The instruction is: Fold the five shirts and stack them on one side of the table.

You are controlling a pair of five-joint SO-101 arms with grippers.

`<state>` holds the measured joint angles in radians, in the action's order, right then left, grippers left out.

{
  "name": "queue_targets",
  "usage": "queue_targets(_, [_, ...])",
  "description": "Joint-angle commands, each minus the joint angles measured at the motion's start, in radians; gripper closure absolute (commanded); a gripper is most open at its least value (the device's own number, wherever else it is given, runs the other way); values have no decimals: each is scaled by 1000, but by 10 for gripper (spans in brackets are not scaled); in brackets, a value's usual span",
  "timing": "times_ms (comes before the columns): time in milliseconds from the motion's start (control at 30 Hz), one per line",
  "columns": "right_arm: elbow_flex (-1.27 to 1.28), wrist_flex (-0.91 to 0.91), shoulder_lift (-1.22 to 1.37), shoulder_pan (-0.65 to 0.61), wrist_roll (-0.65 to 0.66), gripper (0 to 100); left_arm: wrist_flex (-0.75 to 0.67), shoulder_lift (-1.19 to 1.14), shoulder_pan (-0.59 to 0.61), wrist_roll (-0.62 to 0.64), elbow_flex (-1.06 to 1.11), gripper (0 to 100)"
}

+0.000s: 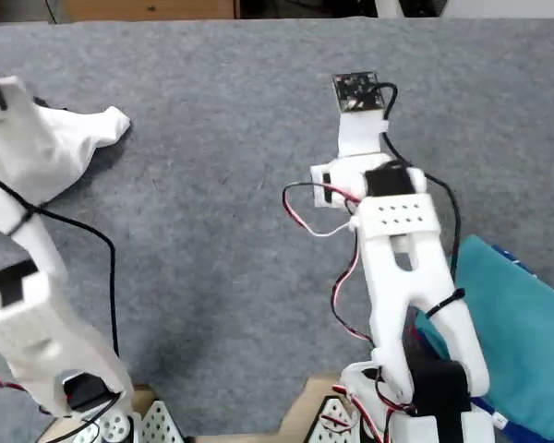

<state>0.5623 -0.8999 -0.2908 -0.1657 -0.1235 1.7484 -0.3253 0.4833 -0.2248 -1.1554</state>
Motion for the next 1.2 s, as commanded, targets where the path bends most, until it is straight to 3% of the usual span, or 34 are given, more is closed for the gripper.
queue_targets(0, [125,299,-1,-16,8,970,12,248,-89,8,54,981])
queue_targets(167, [335,709,-1,-16,8,971,12,473,-292,9,315,981])
queue_targets(267, [409,850,-1,-10,8,971,11,549,-434,63,517,981])
queue_targets(433, [341,870,97,8,97,971,-11,579,-654,175,756,981])
queue_targets(600, [77,868,361,148,121,971,-109,584,-758,235,914,977])
queue_targets(767, [-283,687,613,137,121,972,-84,582,-836,334,954,817])
queue_targets(867, [-495,439,733,124,121,972,0,587,-838,431,930,717])
queue_targets(1000, [-743,121,831,145,121,972,12,590,-769,431,893,716])
queue_targets(1167, [-895,-2,921,140,126,972,-29,565,-488,374,901,718])
